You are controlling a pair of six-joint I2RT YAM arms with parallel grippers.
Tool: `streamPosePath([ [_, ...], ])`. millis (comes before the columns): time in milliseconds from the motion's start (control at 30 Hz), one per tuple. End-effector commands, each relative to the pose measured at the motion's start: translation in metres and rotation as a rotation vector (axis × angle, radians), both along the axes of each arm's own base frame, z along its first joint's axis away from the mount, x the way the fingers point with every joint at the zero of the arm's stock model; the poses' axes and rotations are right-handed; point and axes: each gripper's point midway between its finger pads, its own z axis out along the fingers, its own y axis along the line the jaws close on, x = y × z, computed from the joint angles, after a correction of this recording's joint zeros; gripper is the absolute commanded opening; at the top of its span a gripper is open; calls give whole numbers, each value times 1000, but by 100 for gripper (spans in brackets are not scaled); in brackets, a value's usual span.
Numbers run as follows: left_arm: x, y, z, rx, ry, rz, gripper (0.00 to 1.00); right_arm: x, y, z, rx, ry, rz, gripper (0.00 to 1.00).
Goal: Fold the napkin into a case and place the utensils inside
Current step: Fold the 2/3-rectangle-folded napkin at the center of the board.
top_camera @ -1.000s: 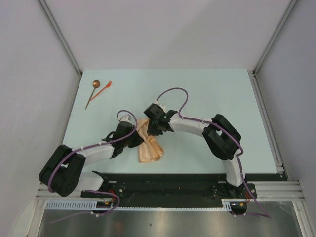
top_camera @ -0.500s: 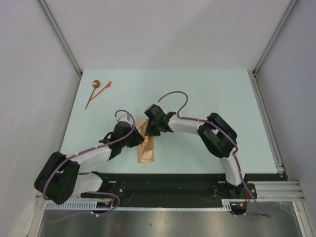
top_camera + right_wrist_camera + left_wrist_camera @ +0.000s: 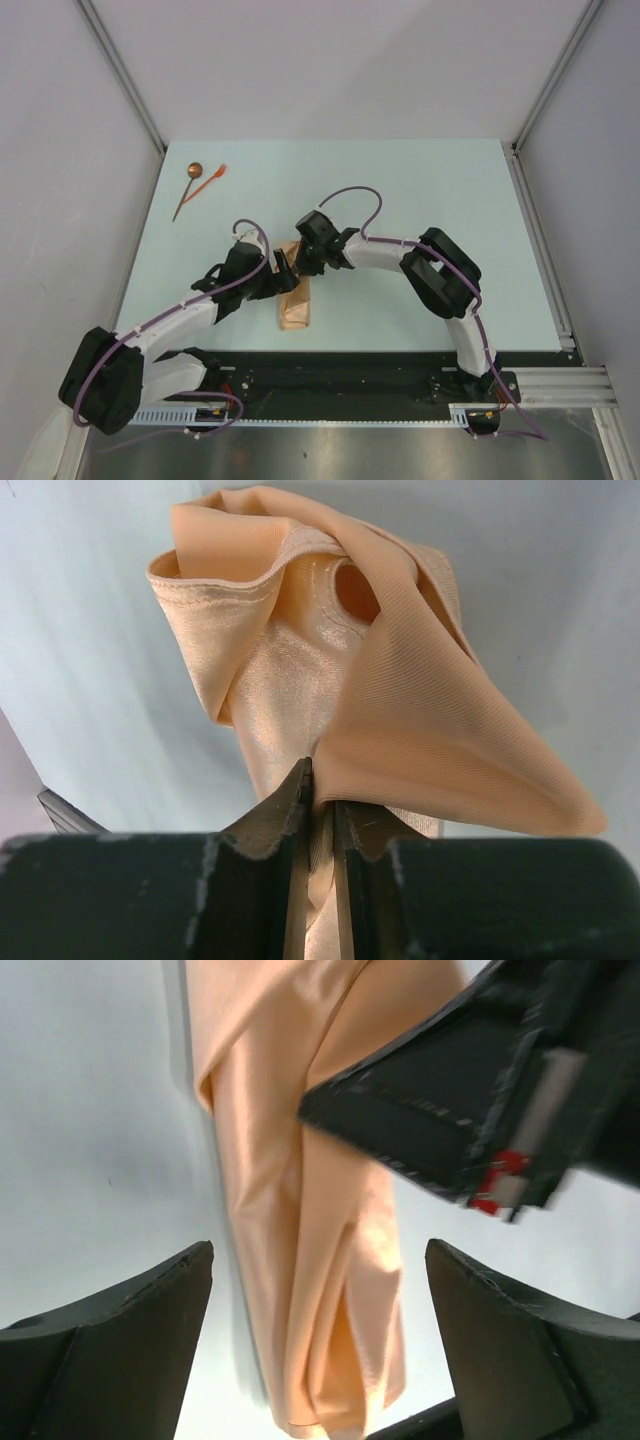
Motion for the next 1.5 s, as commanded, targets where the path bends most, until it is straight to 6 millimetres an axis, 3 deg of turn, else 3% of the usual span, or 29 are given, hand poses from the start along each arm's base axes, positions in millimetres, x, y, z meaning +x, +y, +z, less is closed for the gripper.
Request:
streamPosePath([
  [0,-9,-5,-18,21,55,-65,87,-5,-2,-2,0,-6,39,17],
  [167,-14,1,-36,43,86,-32,74,-4,0,9,22,-35,78,25],
  [300,-18,8,-39,45,83,0,55,-2,-2,23,37,-62,127,41],
  [367,-19,9,-35,32,64,11,52,-1,-5,30,35,-99,173,48],
  [567,-21,10,-32,20,51,11,35,5,-25,55,0,-173,276,74],
  [700,-23,6,-28,-13,42,3,32,13,-48,60,-9,-195,274,83],
  [833,-23,4,-24,-23,33,-6,30,12,-66,46,-13,-160,264,85],
  [933,-24,4,-23,-27,32,-9,29,18,-65,37,26,-160,257,85],
  [1033,-23,3,-21,-34,31,-11,28,24,-56,33,53,-180,271,85],
  [1200,-26,2,-24,-44,37,-14,27,32,-36,42,102,-235,292,81],
  [1467,-29,0,-29,-54,49,-25,24,41,-4,58,163,-261,338,53],
])
